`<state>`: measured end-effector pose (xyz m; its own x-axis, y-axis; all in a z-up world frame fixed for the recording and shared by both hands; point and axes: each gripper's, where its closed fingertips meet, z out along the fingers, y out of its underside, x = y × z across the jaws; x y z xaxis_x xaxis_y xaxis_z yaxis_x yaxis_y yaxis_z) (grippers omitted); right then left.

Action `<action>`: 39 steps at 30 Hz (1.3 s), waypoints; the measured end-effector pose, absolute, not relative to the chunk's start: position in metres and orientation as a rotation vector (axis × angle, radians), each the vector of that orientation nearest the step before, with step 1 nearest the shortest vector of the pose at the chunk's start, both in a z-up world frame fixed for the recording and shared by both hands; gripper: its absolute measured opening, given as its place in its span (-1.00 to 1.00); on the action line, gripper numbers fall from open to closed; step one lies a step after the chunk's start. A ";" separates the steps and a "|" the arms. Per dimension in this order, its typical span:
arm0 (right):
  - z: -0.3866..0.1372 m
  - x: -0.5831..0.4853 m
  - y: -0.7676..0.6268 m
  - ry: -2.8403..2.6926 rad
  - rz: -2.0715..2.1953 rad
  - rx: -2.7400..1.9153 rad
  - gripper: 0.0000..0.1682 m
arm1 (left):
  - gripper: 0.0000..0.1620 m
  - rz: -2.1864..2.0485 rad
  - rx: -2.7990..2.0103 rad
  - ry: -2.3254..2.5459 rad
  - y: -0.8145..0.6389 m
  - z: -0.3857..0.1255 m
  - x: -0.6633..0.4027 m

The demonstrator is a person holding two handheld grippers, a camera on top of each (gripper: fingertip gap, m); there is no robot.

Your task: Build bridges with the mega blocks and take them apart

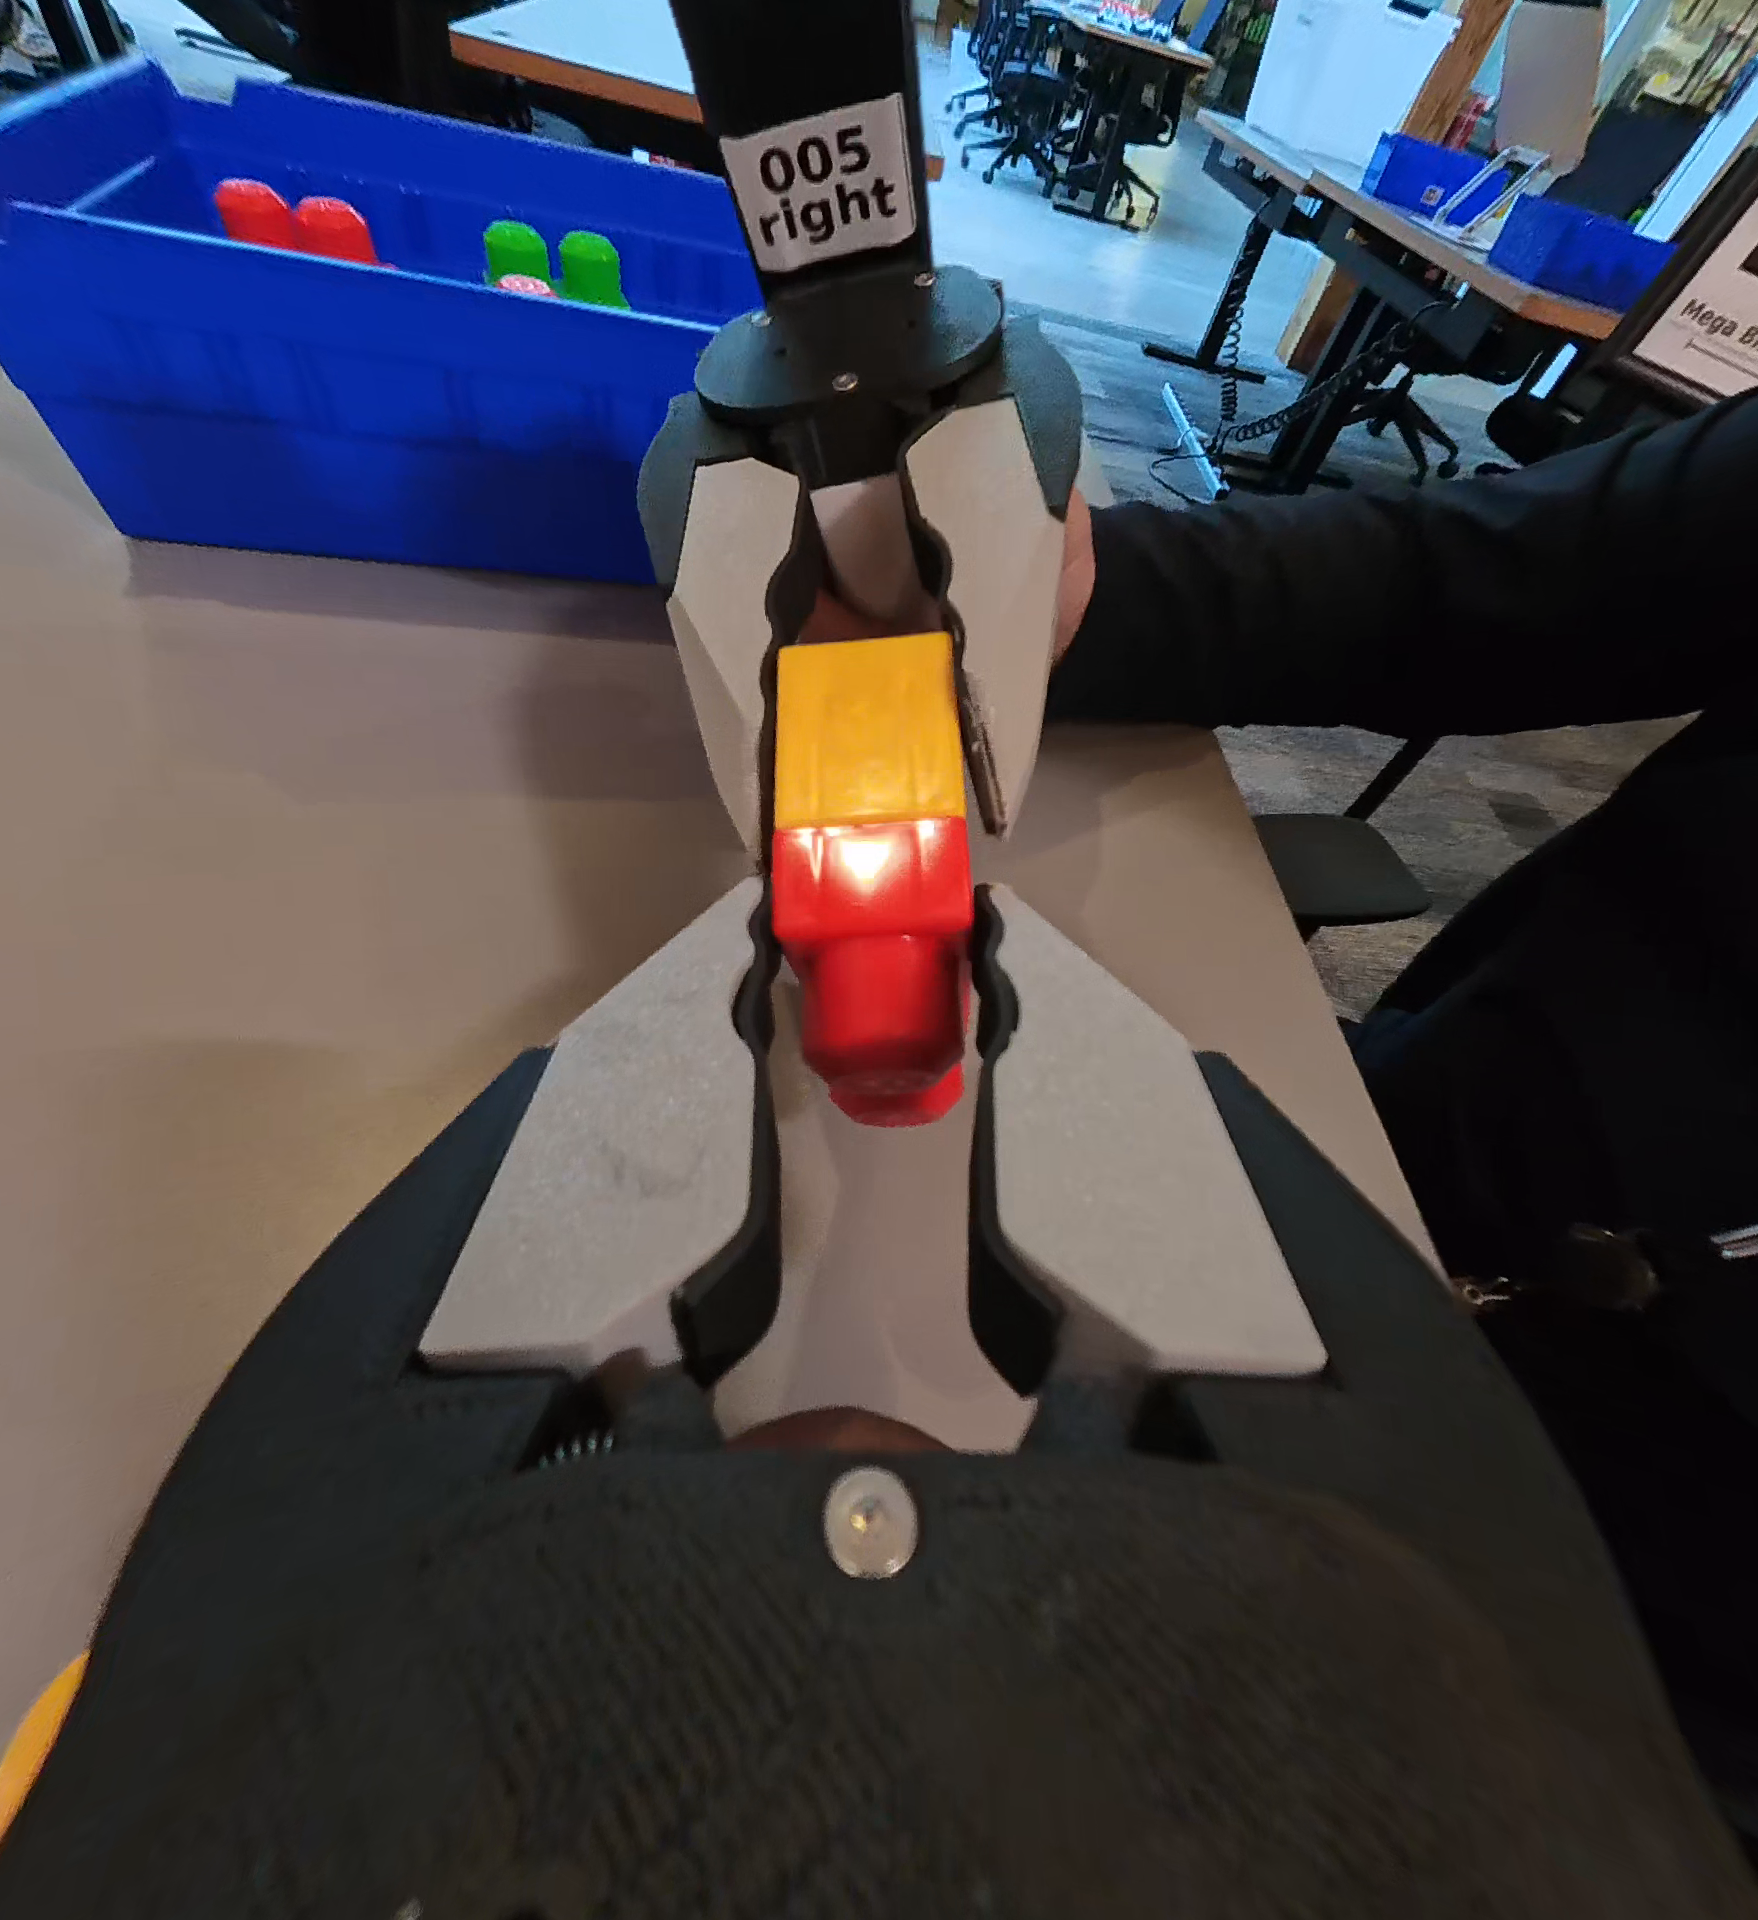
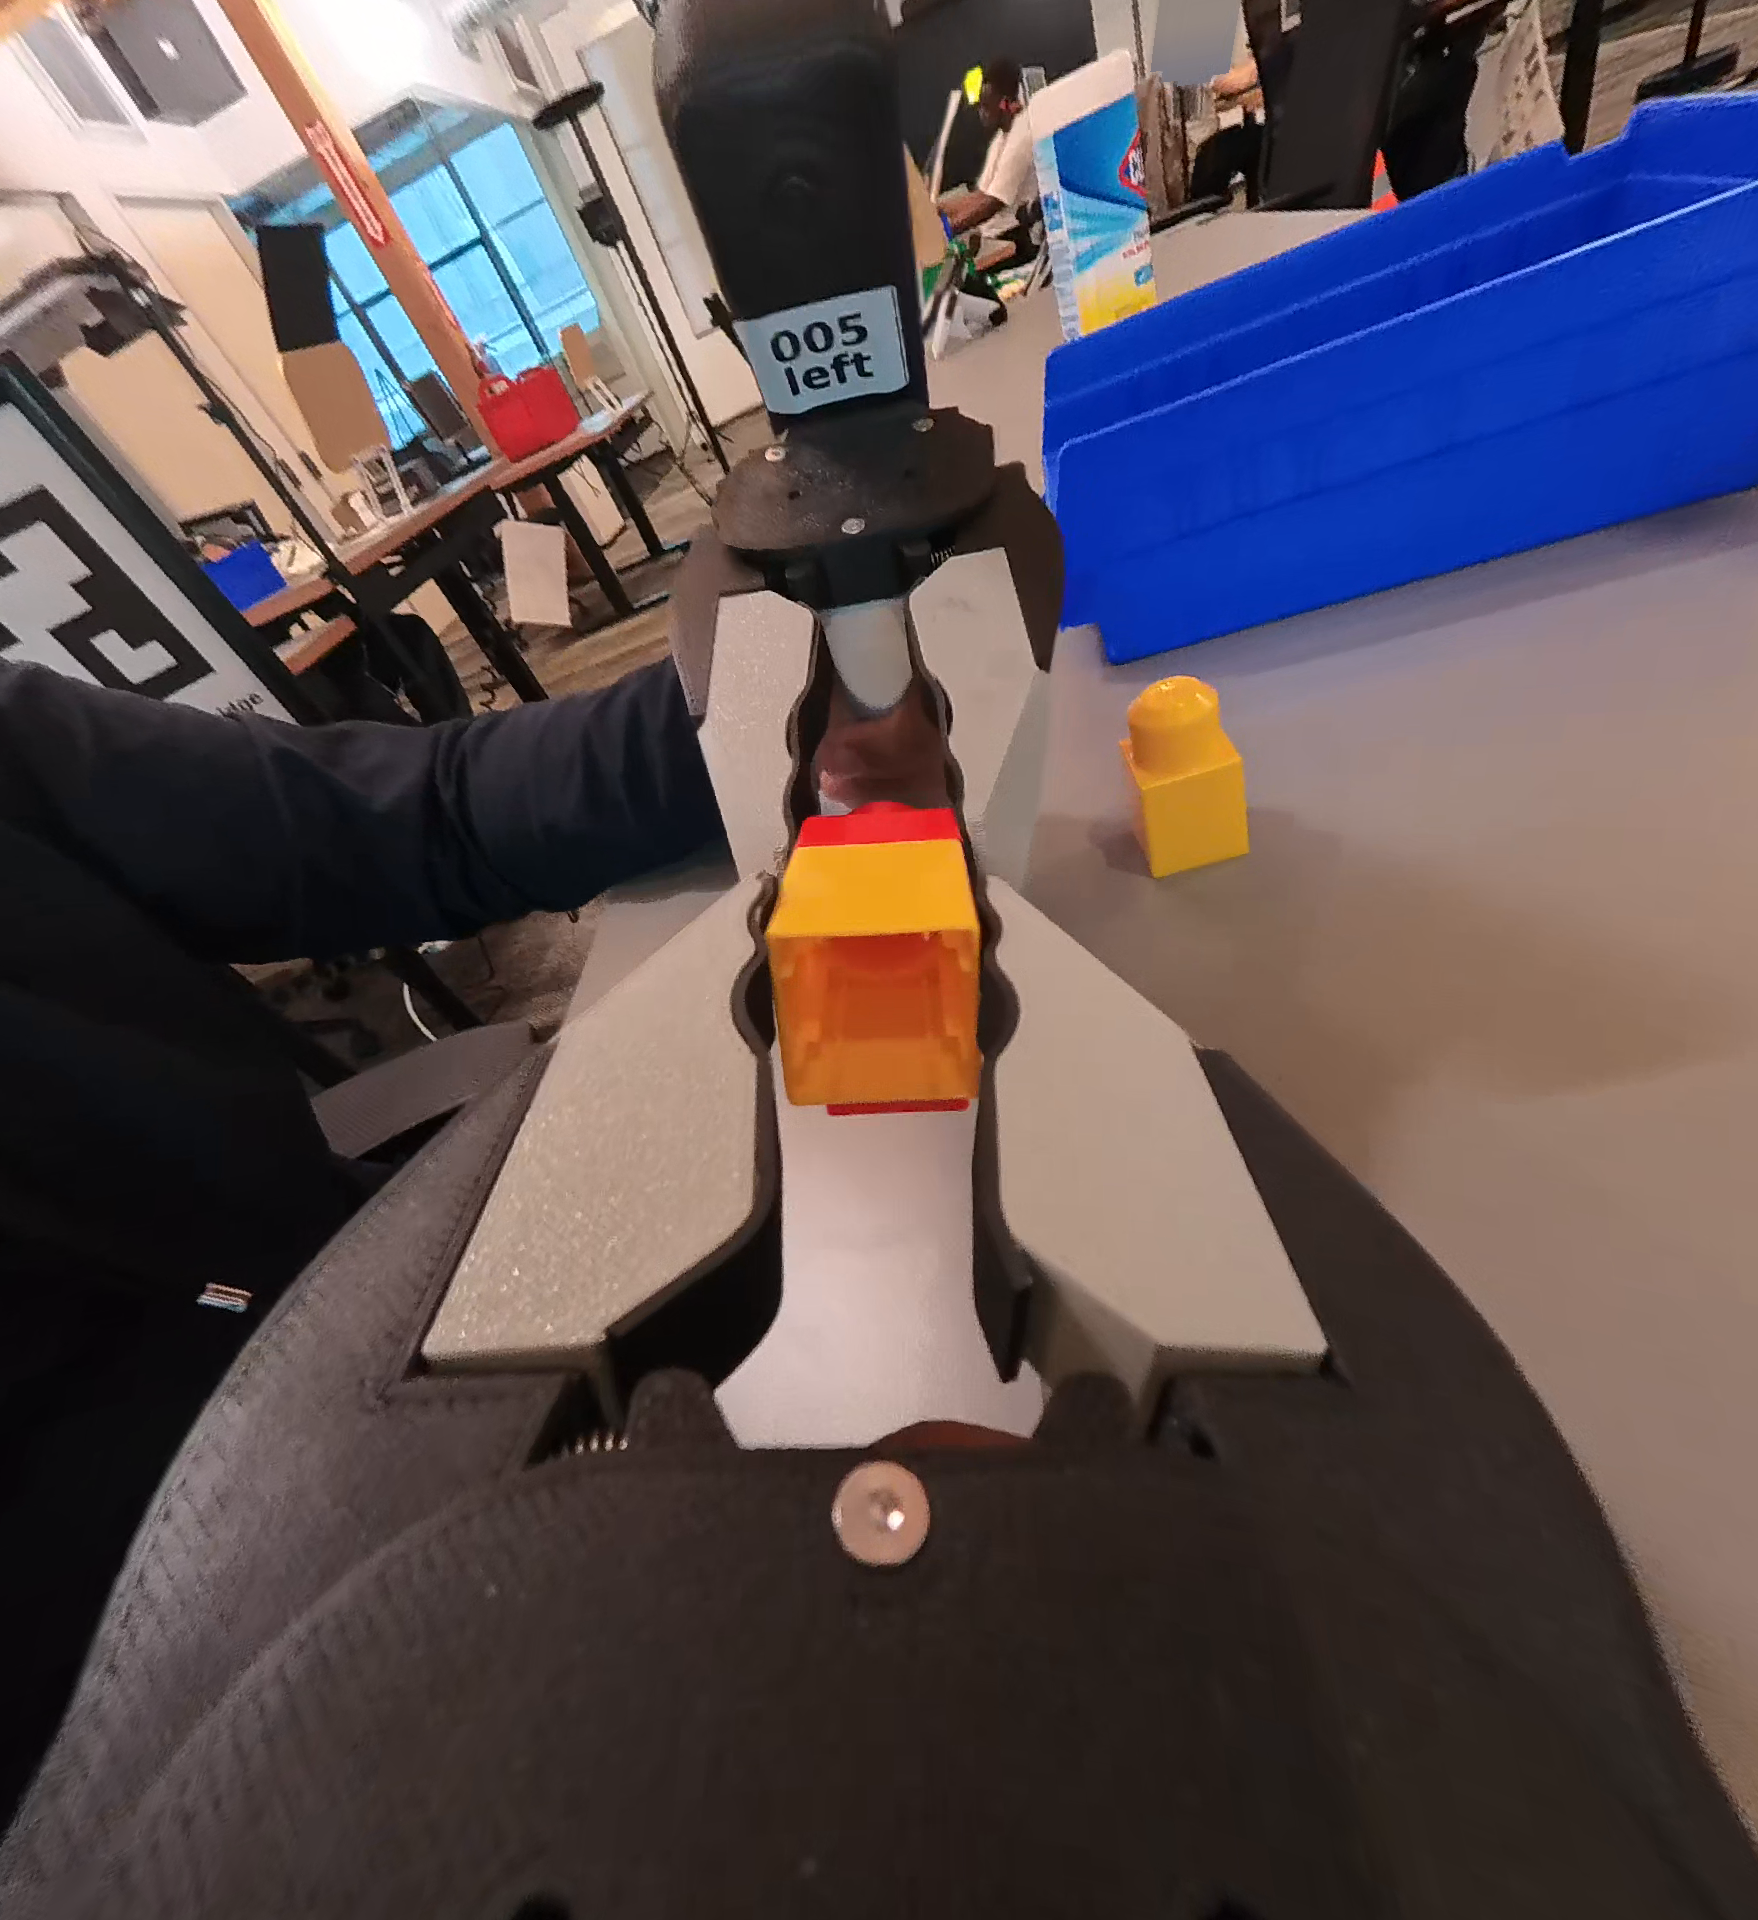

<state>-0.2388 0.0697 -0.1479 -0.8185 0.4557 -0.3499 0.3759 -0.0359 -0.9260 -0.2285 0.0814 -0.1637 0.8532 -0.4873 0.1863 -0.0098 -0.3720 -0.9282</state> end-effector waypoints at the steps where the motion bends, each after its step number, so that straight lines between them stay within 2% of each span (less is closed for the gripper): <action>1: -0.146 -0.239 0.070 -2.130 2.030 -0.925 -0.59 | -0.58 -0.534 -1.890 0.365 0.081 -0.162 -0.229; 10: -0.123 -0.246 0.103 -1.899 2.229 -1.010 -0.45 | -0.58 -0.537 -1.656 0.216 0.079 -0.117 -0.254; 15: -0.131 -0.249 0.088 -1.929 2.252 -1.021 -0.42 | -0.58 -0.548 -1.501 0.113 0.073 -0.091 -0.273; 19: -0.135 -0.259 0.073 -1.905 2.231 -1.047 -0.30 | -0.58 -0.584 -1.437 0.094 0.071 -0.082 -0.274; 22: -0.121 -0.262 0.069 -1.801 2.329 -1.020 -0.36 | -0.58 -0.551 -1.452 0.100 0.075 -0.084 -0.273; 25: -0.117 -0.263 0.066 -1.786 2.334 -1.013 -0.62 | -0.58 -0.553 -1.449 0.101 0.076 -0.083 -0.270; 39: -0.121 -0.265 0.089 -1.845 2.077 -1.038 -0.63 | -0.58 -0.601 -1.627 0.086 0.083 -0.116 -0.270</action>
<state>-0.2652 0.0889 -0.1207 -0.7413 0.5550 -0.3773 0.3092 -0.2166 -0.9260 -0.2697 0.0827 -0.1165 0.8577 -0.3952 0.3290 0.2872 -0.1625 -0.9440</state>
